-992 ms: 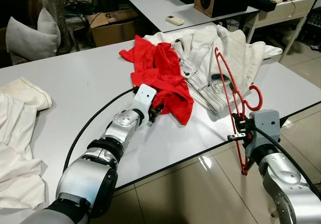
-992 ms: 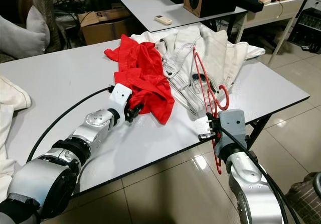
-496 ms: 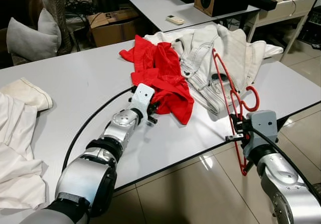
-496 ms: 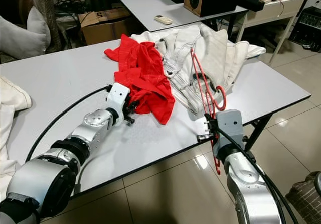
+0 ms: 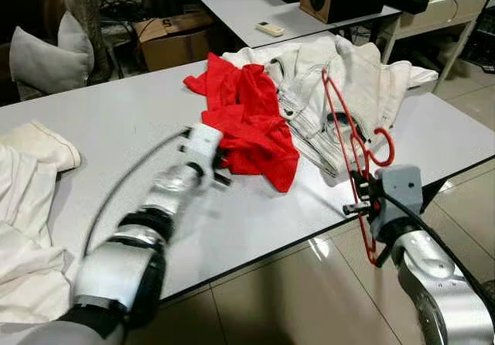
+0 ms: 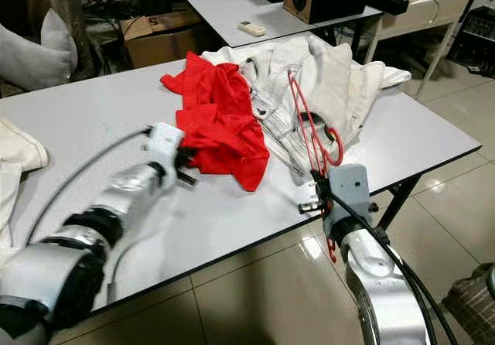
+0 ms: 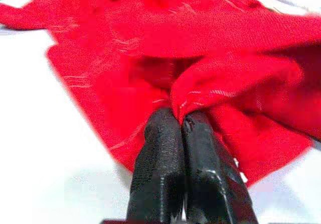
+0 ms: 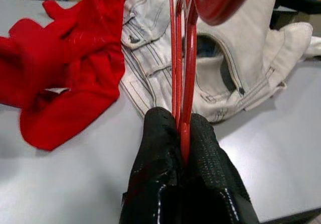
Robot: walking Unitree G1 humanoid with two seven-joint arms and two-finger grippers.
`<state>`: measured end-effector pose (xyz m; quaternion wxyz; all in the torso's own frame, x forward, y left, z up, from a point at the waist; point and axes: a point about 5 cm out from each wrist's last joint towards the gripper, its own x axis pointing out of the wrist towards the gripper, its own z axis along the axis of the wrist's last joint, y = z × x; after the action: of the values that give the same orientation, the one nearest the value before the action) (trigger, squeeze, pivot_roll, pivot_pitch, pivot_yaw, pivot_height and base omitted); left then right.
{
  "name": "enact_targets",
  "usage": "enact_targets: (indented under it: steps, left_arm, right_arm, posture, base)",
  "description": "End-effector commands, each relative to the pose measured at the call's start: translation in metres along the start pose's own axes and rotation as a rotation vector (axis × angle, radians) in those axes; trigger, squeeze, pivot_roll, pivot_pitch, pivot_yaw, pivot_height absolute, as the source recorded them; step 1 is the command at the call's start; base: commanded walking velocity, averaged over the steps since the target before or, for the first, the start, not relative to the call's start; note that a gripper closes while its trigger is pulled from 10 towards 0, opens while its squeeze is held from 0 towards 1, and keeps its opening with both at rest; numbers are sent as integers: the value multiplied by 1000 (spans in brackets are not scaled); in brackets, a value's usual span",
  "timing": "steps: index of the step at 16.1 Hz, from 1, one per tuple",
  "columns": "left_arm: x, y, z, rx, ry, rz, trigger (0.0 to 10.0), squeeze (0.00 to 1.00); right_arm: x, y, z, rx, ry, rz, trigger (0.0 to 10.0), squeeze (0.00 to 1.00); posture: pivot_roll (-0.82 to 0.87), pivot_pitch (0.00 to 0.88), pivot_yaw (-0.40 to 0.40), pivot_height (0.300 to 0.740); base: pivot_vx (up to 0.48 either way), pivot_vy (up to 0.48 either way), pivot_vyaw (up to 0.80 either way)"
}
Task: Hang hanger
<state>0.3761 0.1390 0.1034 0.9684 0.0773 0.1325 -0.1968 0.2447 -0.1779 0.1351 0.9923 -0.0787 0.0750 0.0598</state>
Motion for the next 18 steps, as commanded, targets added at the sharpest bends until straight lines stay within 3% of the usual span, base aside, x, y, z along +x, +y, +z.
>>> enact_targets:
  steps: [1,2,3,6,8,10,12,14,16,18]
  left_arm:
    - [-5,14,2,-19,-21,25,0,0]
    - [-13,32,3,-16,-38,60,0,0]
    - [-14,35,3,-14,-41,65,0,0]
    - [-36,66,0,19,-69,89,0,0]
    - [-52,81,-9,75,-62,81,0,0]
    - [-76,91,-32,177,14,36,0,0]
    - [-93,88,-53,236,93,-24,0,0]
    - [-102,63,-61,253,105,-164,0,0]
    - [-86,31,-39,171,-8,-254,0,0]
    - [-77,24,-27,139,-55,-254,0,0]
  right_arm:
    - [4,4,2,5,-14,18,10000,0]
    - [7,7,2,9,-17,28,10000,0]
    - [7,7,2,10,-18,30,10000,0]
    - [14,12,2,17,-26,52,10000,0]
    - [17,14,1,22,-28,62,10000,0]
    - [21,17,1,25,-32,78,10000,0]
    - [24,20,0,30,-35,87,10000,0]
    - [26,22,-1,35,-36,97,10000,0]
    - [29,22,-1,34,-44,98,10000,0]
    - [30,20,1,34,-55,83,10000,0]
  posture:
    - [-275,0,91,740]
    - [-256,0,85,740]
    - [-256,0,85,740]
    - [-207,0,68,740]
    - [-184,0,61,740]
    - [-159,0,55,740]
    - [-130,0,49,740]
    - [-115,0,46,740]
    - [-115,0,57,740]
    - [-130,0,80,740]
  base:
    - [0,0,0]
    - [0,0,0]
    - [0,0,0]
    - [0,0,0]
    - [0,0,0]
    - [0,0,0]
    - [0,0,0]
    - [0,0,0]
    - [0,0,0]
    - [0,0,0]
